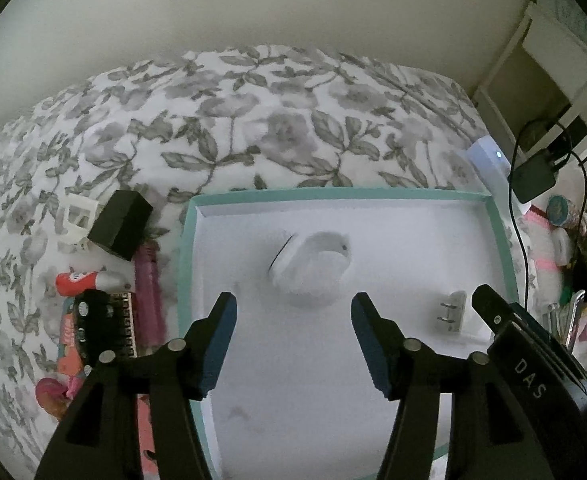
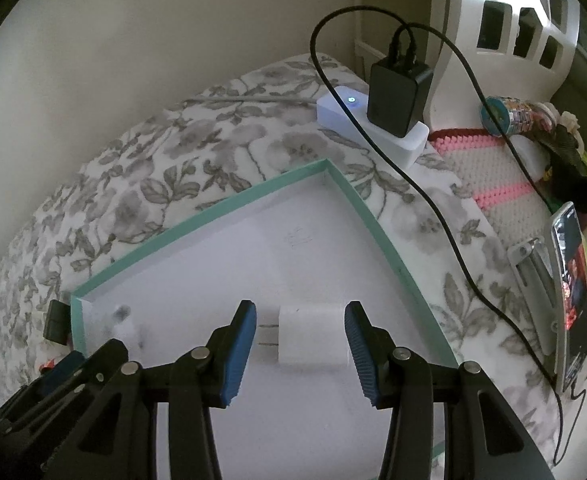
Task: Organize rigid objects
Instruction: 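Open both tools to drop the watch and charger into the tray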
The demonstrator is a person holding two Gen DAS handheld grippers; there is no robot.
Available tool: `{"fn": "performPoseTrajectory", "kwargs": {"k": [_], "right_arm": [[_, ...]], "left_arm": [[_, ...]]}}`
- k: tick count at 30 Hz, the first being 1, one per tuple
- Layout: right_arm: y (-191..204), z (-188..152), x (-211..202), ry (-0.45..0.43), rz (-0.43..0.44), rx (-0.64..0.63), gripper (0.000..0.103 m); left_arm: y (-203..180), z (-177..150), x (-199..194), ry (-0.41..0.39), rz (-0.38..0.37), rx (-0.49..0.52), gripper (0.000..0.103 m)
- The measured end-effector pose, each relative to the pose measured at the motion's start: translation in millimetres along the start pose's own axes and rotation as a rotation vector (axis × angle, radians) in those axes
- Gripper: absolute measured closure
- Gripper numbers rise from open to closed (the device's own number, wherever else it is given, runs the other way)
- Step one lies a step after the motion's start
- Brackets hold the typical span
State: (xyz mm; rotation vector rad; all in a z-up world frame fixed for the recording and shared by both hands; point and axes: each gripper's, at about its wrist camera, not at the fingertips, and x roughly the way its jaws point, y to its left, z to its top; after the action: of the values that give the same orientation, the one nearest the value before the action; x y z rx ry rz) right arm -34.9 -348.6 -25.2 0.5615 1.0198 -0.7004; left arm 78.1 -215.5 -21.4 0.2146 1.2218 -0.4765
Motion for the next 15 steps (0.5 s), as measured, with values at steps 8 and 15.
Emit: {"fn": "performPoseTrajectory", "kwargs": {"k": [8,15], "right_arm": [[5.4,0.2,-11.4,-0.015,0.002,-0.02,0.052],[13.5,-5.1,-21.3,-0.031,0.002,-0.061,0.031]], "left_arm": [[15.3,-1.0,-17.4,-0.046,0.023,-0.049,0.014],[39.0,-8.3,-35.3,-0.091,0.053,-0.112,0.009]]}}
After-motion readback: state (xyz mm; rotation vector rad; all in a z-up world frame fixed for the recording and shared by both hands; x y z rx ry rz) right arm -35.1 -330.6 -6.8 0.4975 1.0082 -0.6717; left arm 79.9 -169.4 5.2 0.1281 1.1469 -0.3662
